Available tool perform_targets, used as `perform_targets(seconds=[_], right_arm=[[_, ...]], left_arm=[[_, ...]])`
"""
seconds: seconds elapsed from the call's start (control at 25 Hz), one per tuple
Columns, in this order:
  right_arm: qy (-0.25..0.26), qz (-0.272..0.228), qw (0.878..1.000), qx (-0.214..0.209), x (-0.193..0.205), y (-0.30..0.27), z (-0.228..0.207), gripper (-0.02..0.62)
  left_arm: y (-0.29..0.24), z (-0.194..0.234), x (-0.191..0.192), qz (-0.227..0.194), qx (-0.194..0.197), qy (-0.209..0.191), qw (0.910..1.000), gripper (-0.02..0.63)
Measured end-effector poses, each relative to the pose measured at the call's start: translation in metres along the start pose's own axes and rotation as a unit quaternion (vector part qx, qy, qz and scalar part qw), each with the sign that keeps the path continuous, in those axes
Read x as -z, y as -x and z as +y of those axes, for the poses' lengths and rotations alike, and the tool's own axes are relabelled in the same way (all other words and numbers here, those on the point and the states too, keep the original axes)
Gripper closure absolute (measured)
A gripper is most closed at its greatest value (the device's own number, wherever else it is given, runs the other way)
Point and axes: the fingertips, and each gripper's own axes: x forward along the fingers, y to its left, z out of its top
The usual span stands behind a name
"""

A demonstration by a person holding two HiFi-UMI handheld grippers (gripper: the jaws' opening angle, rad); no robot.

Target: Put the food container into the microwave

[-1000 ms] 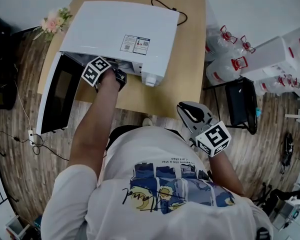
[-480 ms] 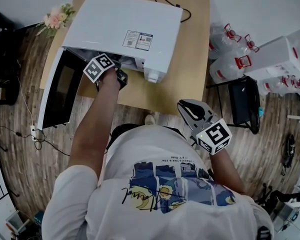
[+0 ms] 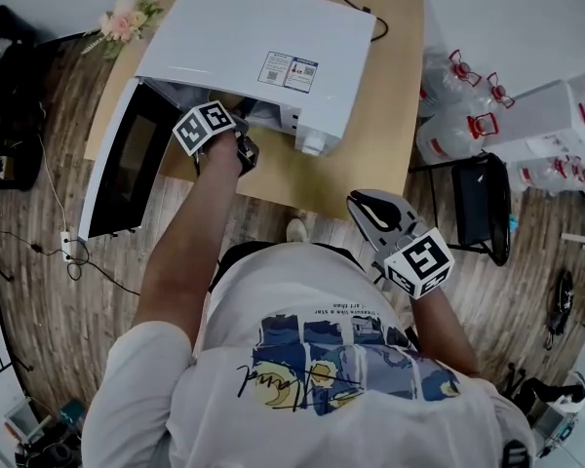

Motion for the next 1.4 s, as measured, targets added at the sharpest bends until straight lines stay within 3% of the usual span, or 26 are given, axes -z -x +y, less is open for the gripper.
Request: perform_targets(seconds=[0.6, 1.4], right_arm=[[0.009, 0.008, 1.000, -0.004, -0.012, -0.027, 0.035, 0.568], [0.018, 0.010, 1.000, -0.003, -0.028, -0.081, 0.130, 0.568]], left_arm=[[0.023, 0.021, 0.024, 0.041, 0.032, 0.006, 0.9987, 0.213], [0.100, 0.086, 0.055, 0.107, 0.057, -0.016, 0.9925, 0.216]])
